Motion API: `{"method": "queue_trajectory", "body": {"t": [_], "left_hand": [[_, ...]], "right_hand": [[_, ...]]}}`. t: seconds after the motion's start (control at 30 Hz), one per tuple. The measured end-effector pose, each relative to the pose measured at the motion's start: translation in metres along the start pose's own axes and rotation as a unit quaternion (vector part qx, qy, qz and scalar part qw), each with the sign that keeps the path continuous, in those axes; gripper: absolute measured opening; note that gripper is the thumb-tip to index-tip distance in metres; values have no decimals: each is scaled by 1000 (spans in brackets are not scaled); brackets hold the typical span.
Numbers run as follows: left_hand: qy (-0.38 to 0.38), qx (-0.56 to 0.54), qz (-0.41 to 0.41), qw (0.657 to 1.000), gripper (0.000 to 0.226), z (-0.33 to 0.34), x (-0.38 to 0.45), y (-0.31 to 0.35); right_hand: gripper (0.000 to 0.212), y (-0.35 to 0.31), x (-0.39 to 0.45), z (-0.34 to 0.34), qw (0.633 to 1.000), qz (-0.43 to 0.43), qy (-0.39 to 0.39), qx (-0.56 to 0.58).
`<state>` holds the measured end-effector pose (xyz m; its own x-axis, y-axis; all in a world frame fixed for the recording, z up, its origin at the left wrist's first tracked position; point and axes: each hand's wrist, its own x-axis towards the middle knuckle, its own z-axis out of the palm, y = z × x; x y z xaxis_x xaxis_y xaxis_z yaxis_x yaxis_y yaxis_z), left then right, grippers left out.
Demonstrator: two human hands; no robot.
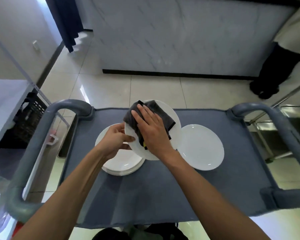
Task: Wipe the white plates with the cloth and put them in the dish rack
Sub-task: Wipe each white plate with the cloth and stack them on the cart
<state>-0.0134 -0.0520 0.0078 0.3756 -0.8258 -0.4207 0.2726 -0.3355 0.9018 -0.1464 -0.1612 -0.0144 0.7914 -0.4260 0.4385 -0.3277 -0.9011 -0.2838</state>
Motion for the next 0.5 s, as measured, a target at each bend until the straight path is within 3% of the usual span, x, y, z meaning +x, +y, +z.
{"method": "queue_trajectory", "body": {"t": [0.17, 0.5], "left_hand": [[-25, 15, 31, 999, 39, 36, 6, 23], [0, -52, 78, 996, 44, 115, 10, 51]], "right_hand": [[64, 30, 11, -38, 998, 22, 53, -28], [62, 90, 15, -119, 988, 46, 117, -91]]}}
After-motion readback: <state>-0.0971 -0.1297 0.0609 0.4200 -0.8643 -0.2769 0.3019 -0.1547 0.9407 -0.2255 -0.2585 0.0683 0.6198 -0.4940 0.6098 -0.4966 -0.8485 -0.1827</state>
